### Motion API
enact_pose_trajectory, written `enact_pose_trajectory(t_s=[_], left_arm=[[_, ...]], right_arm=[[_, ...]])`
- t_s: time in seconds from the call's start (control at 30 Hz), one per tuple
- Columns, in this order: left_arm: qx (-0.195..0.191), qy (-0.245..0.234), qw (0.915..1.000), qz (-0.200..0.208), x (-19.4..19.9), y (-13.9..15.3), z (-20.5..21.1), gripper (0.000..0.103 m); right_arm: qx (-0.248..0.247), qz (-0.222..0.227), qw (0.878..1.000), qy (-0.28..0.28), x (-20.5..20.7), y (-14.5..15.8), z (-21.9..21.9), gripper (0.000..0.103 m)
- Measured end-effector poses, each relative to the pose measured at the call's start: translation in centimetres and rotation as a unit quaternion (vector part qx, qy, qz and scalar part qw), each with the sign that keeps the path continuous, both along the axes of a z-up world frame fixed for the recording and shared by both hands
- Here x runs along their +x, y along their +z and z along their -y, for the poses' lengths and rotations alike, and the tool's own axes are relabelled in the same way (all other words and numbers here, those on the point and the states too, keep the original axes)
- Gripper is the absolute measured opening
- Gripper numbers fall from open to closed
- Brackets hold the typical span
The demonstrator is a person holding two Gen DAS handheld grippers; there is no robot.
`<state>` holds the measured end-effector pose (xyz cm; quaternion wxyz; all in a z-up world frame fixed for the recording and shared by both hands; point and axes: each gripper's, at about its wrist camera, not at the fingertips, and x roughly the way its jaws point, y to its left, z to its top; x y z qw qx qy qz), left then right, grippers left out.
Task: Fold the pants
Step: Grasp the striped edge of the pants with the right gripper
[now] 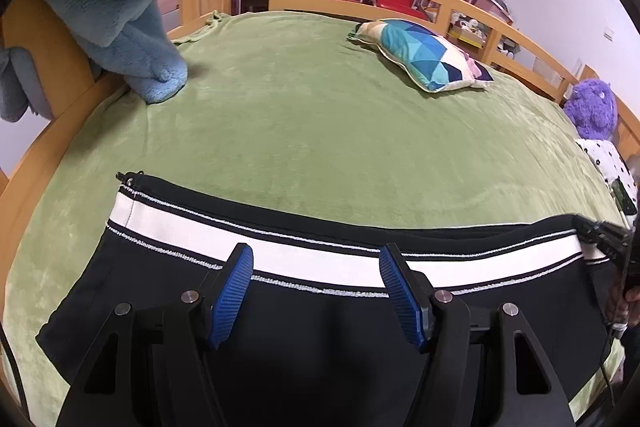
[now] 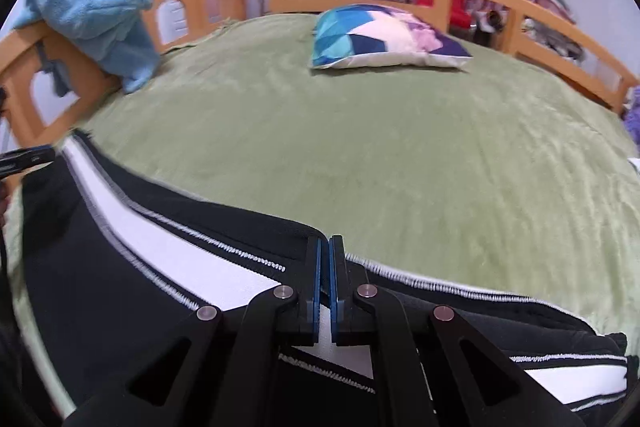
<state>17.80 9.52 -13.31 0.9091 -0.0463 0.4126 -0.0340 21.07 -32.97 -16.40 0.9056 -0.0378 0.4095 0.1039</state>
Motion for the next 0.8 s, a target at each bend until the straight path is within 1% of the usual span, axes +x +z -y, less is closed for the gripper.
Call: enact_pose_trajectory(t_s=[0.07, 0.13, 0.17, 0.2, 0.23, 0.27, 0.33, 0.4, 0.47, 0.5, 0.6, 0.67, 0.7, 0.8], left_arm=[[0.005, 0.005, 1.0000, 0.000, 0.1, -0.2, -0.3, 0.064], [0.013, 0.011, 0.9998, -0.001, 0.3, -0.4, -0.7, 0.064], [0.015, 0.014, 0.9998, -0.002, 0.3, -0.5, -0.9, 0.064], [0.015, 0.017, 0.9997, -0.002, 0.4, -0.7, -1.3, 0.064], [0.018, 0.021, 0.9996, -0.002, 0.5, -0.8, -1.7, 0.064], [0.022, 0.024, 0.9995, -0.003, 0.5, -0.9, -2.0, 0.064], [0.034, 0.034, 0.9989, -0.001, 0.7, -0.8, -3.1, 0.064], [0.041, 0.052, 0.9978, 0.002, 1.0, -0.5, -4.8, 0.064], [0.039, 0.066, 0.9971, -0.001, 1.3, -0.5, -6.4, 0.064], [0.036, 0.080, 0.9961, -0.008, 1.6, -0.6, -7.4, 0.064], [0.023, 0.088, 0.9955, -0.026, 2.6, -1.1, -9.2, 0.064], [0.030, 0.094, 0.9946, -0.033, 3.4, -1.5, -10.0, 0.064], [0.040, 0.098, 0.9937, -0.036, 3.9, -1.8, -10.4, 0.064], [0.055, 0.112, 0.9913, -0.040, 5.1, -2.7, -11.3, 0.064]], right_arm=[[-0.014, -0.033, 0.999, -0.008, 0.9, -1.9, -0.5, 0.004], [-0.041, -0.072, 0.997, -0.002, 1.4, -3.8, -1.1, 0.008], [-0.052, -0.078, 0.996, 0.006, 1.3, -4.2, -1.2, 0.008], [-0.062, -0.069, 0.996, 0.014, 1.1, -3.9, -1.3, 0.010], [-0.063, -0.065, 0.996, 0.014, 0.9, -3.4, -1.1, 0.015], [-0.059, -0.061, 0.996, 0.009, 0.8, -2.8, -0.9, 0.017], [-0.044, -0.041, 0.998, -0.007, 0.3, -1.4, 0.1, 0.029], [-0.041, -0.020, 0.999, -0.024, -0.2, -0.1, 1.2, 0.036], [-0.032, -0.009, 0.998, -0.047, -0.8, 0.6, 2.6, 0.037], [-0.025, -0.008, 0.998, -0.058, -0.9, 0.9, 3.2, 0.039], [-0.008, -0.011, 0.995, -0.095, -1.5, 1.2, 5.1, 0.039], [-0.007, -0.008, 0.994, -0.108, -1.8, 1.5, 5.6, 0.039], [-0.008, -0.005, 0.994, -0.113, -1.9, 1.7, 5.7, 0.039], [-0.014, -0.006, 0.994, -0.112, -1.7, 1.7, 5.4, 0.039]])
